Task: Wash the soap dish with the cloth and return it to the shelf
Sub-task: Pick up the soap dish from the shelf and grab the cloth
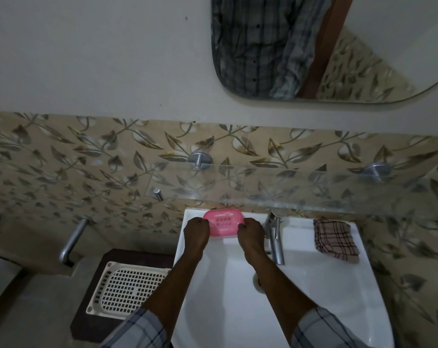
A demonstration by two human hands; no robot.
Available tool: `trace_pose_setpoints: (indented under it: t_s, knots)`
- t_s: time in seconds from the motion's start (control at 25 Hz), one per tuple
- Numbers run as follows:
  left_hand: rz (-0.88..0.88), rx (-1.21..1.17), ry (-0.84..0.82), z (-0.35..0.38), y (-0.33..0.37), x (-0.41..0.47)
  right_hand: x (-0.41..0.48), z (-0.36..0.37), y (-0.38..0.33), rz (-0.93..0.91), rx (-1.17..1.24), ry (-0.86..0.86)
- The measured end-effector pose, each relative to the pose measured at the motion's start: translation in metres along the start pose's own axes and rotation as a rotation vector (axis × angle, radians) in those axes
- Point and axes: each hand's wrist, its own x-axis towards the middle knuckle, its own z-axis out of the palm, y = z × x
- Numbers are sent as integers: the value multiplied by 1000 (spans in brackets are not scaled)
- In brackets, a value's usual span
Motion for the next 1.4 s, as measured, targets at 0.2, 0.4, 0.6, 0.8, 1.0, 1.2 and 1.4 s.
trace_pose_setpoints:
  t_s: [0.2, 0.4, 0.6, 0.8, 1.0, 1.2, 1.4]
  knots:
    - [-60, -69, 79, -5, 11, -9, -3, -9, -8, -8, 89, 143]
    - [-319, -654, -67, -27, 18, -35, -29, -31, -8, -106, 299, 86]
    - [-624, -753, -852, -40, 0, -66, -62, -42, 30, -279, 178, 53]
    - [-658, -924, -892, -26, -16, -80, -87, -64, 44, -388, 122, 44]
    - [-786, -873, -881, -19, -22, -72, -68, -133, 103, -538, -232, 572]
    - [-757, -830, -911, -3, -17, -73, 55, -192, 184, -443, -771, 434]
    - [-687, -832, -816, 7, -10, -69, 70, -212, 176, -580, -773, 293]
